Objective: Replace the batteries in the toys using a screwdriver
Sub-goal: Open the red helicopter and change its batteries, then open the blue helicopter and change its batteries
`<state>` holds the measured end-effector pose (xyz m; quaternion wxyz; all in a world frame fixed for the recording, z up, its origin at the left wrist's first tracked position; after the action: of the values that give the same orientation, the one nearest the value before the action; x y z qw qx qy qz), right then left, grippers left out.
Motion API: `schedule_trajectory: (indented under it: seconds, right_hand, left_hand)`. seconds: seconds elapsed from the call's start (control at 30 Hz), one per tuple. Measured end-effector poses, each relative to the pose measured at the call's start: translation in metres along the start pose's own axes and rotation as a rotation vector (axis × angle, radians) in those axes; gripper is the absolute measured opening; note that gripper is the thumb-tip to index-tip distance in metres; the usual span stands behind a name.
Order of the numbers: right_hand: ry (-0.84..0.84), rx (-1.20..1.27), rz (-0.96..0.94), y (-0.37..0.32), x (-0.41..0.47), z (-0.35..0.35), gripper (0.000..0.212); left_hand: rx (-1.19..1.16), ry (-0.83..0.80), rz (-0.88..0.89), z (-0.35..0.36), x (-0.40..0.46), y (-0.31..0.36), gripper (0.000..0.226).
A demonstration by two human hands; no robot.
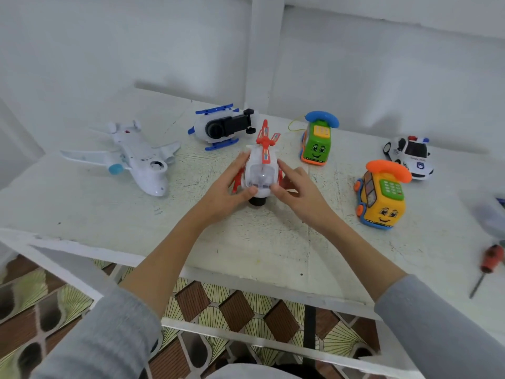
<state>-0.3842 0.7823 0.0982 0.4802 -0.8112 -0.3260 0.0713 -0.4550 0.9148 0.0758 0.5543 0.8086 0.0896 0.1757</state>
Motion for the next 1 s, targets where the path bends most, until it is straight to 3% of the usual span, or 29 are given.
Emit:
schedule_trajectory:
  seconds: [0.67,0.83,1.0]
  right_hand:
    - [-0.044,-0.125,0.010,-0.002,-0.008,0.000,0.058]
    - [0.081,-0.151,-0.055,-0.016,0.016,-0.042,0.040]
    - [0.188,-0.120,-0.141,-0.050,0.070,-0.070,0.026]
  left_hand:
    - [-0.013,-0.098,-0.052,-0.012,-0.009,-0.010,0.092]
    - [-0.037,-0.032,-0.053,-0.051,-0.001,0.002,0.098]
    - [-0.020,0.157,-0.012,-0.092,0.029,0.020,0.083]
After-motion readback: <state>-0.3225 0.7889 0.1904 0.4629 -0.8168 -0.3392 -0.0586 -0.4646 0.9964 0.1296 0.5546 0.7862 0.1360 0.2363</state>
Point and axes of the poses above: each hand's wrist, its own x-axis towards the middle knuckle, its own z-axis out of the palm, y = z × x, the point moved 8 cm from there along x, towards the middle knuckle, and after that the axes turned 7 degrees about y, right-handed, at the moved point
